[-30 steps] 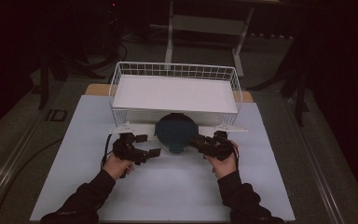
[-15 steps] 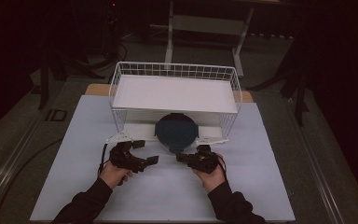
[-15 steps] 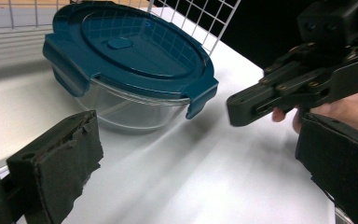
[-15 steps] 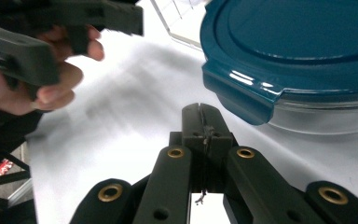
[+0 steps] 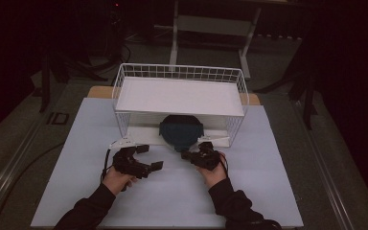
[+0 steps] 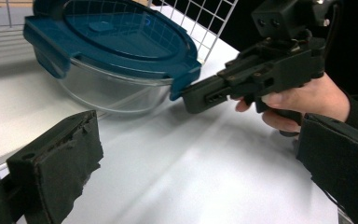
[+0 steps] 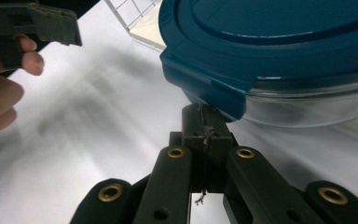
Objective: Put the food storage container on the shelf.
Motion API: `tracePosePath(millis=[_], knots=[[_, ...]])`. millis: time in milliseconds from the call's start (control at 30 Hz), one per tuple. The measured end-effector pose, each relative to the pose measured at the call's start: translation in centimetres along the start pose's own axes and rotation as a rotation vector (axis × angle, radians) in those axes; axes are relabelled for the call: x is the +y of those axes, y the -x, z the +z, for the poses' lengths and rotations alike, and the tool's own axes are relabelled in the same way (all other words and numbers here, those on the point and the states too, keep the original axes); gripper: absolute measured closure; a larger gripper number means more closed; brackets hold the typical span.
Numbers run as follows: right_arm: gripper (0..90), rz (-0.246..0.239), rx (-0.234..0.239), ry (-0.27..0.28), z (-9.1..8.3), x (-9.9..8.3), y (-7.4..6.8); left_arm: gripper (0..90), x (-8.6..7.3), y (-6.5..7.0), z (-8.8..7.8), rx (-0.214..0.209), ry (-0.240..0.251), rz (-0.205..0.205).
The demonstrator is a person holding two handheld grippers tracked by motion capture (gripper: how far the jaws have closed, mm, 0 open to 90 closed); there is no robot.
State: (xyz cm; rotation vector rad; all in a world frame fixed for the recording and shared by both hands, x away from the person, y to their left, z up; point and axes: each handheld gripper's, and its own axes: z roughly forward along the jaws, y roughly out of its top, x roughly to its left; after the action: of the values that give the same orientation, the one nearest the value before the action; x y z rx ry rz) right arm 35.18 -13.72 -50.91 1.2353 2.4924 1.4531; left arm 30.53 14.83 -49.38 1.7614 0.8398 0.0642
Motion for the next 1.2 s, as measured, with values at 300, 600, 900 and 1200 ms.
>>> tracePosePath(millis=[300, 600, 900, 1200], knots=[[89.8, 0.000, -0.031, 0.013, 0.9, 1.3, 0.7, 0.4, -0.1, 0.2, -0.1, 0.000, 0.003, 0.004], [89.8, 0.011, -0.059, 0.019, 1.5, 2.3, 1.5, 0.4, -0.1, 0.2, -0.2, -0.001, 0.006, 0.006], [89.6, 0.014, -0.067, 0.024, 2.1, 2.8, 1.8, 0.4, -0.1, 0.3, -0.3, 0.002, 0.012, 0.010], [74.8, -0.045, -0.026, 0.036, 1.0, 2.2, 0.3, 0.4, 0.1, 0.9, -0.8, -0.003, 0.012, 0.044]])
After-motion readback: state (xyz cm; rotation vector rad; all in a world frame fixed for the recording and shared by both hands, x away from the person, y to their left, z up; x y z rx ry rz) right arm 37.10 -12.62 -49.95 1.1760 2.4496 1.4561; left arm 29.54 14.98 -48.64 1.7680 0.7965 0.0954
